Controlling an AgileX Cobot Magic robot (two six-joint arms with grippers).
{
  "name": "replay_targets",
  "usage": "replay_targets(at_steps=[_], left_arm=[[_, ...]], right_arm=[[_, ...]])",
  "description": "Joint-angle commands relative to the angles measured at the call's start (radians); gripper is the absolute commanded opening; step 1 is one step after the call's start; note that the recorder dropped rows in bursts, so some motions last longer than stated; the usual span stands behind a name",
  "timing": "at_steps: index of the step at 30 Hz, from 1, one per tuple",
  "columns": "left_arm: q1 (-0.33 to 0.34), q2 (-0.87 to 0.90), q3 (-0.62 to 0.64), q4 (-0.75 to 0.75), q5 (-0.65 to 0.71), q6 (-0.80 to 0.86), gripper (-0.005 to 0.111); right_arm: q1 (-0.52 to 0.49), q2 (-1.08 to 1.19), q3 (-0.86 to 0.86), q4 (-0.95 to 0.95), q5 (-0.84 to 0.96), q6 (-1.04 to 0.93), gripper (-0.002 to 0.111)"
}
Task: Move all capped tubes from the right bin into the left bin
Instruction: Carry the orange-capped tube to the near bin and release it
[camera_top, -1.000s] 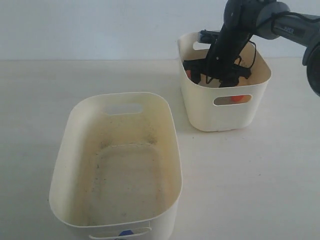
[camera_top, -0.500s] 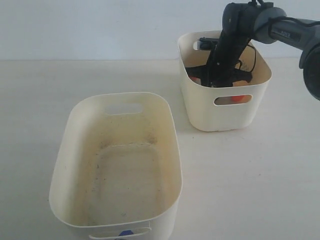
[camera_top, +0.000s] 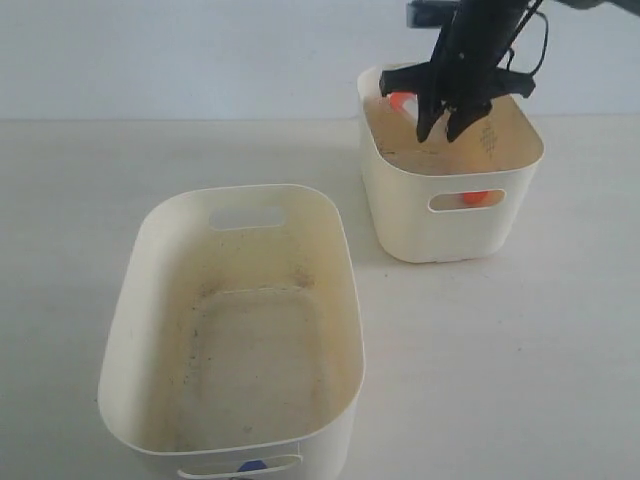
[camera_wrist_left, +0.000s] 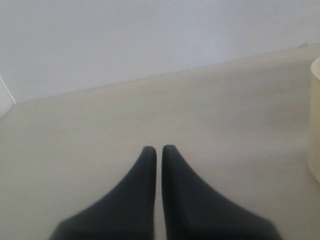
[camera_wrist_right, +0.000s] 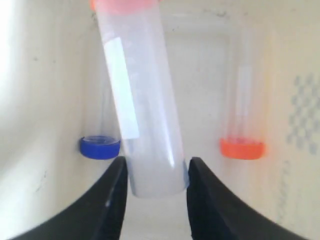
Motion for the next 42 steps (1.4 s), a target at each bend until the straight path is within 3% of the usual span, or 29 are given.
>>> replay_targets(at_steps=[1,8,14,25,31,33,39,41,42], left_arm=[[-0.001,0.0,-0.004,-0.004,-0.008,-0.013,0.004],[-0.001,0.0,-0.004,-0.004,-0.008,-0.013,0.004],[-0.001,0.0,-0.004,-0.004,-0.008,-0.013,0.004],[-0.001,0.0,-0.004,-0.004,-0.008,-0.013,0.004],[-0.001,0.0,-0.004,-0.004,-0.008,-0.013,0.004],[-0.001,0.0,-0.004,-0.004,-0.008,-0.013,0.004],[-0.001,0.0,-0.004,-0.004,-0.008,-0.013,0.004],[-0.001,0.0,-0.004,-0.004,-0.008,-0.013,0.004],[-0.001,0.0,-0.004,-0.004,-0.008,-0.013,0.004]], right_arm=[[0.0,-0.091,-0.002,-0.039,0.007,-0.013,0.0],[0.002,-0.214,0.023,0.062,0.007,-0.013,0.0],[0.055,-0.41,0.251,0.126,0.007,-0.072,0.0],[0.385,-0.66,0.658,0.154,0.007,-0.136,0.0],[0.522,-0.662,0.779,0.135,-0.163,-0.188,0.0],[0.542,-0.662,0.786,0.132,-0.186,-0.228,0.005],[0.547,-0.662,0.786,0.121,-0.227,-0.221,0.046],[0.547,-0.662,0.786,0.114,-0.218,-0.176,0.041],[0.547,-0.662,0.786,0.104,-0.21,-0.153,0.03]])
